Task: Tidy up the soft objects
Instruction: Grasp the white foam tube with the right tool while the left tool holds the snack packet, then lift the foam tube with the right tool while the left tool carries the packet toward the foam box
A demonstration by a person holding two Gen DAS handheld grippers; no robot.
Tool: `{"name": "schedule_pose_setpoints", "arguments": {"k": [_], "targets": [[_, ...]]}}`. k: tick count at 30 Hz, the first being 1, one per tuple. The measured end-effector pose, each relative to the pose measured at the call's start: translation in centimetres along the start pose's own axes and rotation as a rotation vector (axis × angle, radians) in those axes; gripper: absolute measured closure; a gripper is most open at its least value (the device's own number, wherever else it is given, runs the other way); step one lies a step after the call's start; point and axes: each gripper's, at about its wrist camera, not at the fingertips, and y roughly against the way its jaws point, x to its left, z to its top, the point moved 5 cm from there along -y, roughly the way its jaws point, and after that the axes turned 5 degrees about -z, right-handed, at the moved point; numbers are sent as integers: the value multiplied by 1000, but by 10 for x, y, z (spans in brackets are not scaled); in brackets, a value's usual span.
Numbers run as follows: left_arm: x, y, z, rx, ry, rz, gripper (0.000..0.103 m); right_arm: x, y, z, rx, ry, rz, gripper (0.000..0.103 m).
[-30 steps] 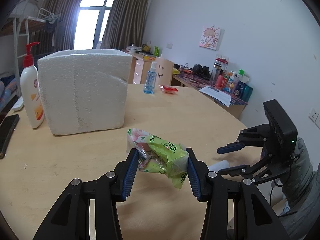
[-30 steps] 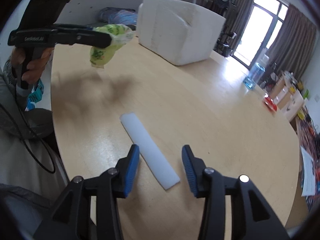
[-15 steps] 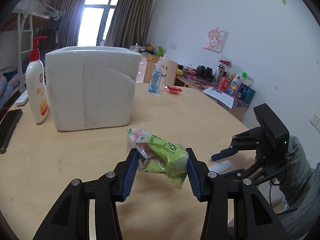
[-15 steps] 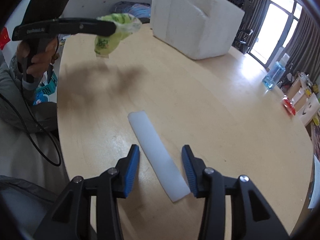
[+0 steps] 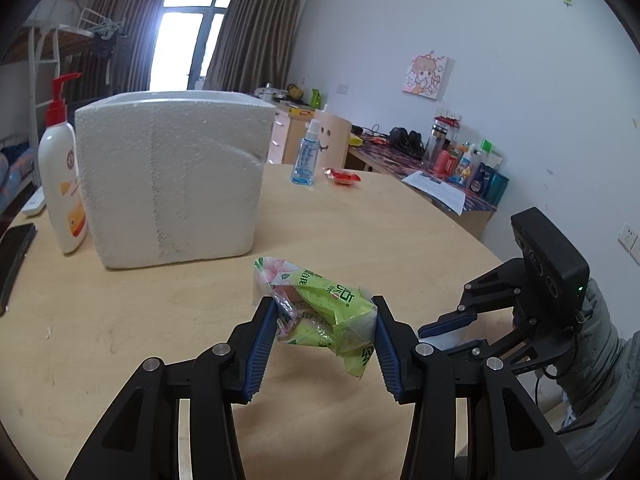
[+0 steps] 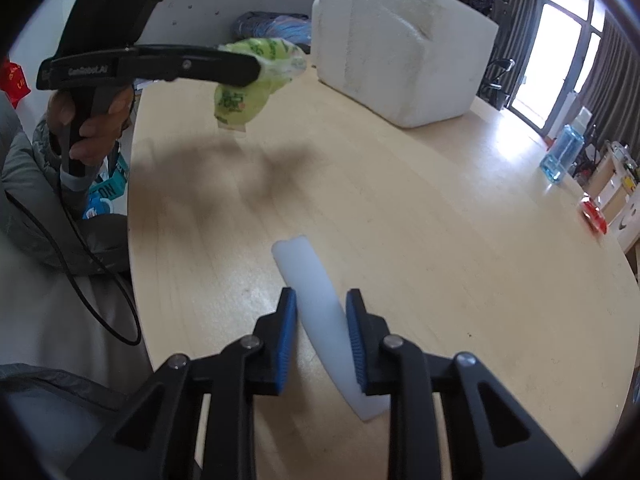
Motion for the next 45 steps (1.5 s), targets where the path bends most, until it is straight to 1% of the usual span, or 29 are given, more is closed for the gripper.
{"name": "schedule_pose_setpoints", "arguments": {"k": [2, 6, 8, 13, 15, 21, 22, 25, 31, 33, 37, 41, 43, 45], "targets": [[-2, -1, 2, 0, -12, -5, 54, 1, 2, 1, -11, -13, -4, 74], [-3, -3, 6, 1, -28, -18, 54, 3, 9, 1, -22, -44, -44, 74], [-4, -6, 8, 6, -33, -26, 54, 4, 12, 0, -26, -67, -81, 74], [-9, -10, 11, 16, -46, -60, 54, 11, 23, 3, -46, -109, -123, 74], [-9, -12, 13, 18, -49, -58, 54, 12, 26, 2, -54, -133, -133, 74], [-9, -8, 21, 4, -62, -71, 54, 11, 37, -1, -67, -200, -175, 74], [-9, -6, 22, -2, -69, -74, 54, 11, 41, -1, -80, -213, -193, 74], [-11, 1, 29, -26, -93, -82, 54, 12, 50, -2, -109, -247, -207, 74], [-7, 9, 35, -41, -113, -93, 54, 15, 62, 4, -163, -307, -249, 74], [-5, 10, 35, -35, -116, -100, 54, 17, 64, 4, -173, -318, -260, 79], [-3, 16, 33, -30, -128, -109, 54, 13, 64, 5, -174, -347, -284, 79], [5, 23, 32, -39, -128, -113, 54, 10, 64, 4, -162, -378, -341, 79], [9, 27, 32, -44, -133, -107, 54, 9, 64, 1, -155, -417, -395, 79], [11, 32, 30, -52, -149, -119, 54, 8, 63, -3, -141, -458, -435, 78]]}}
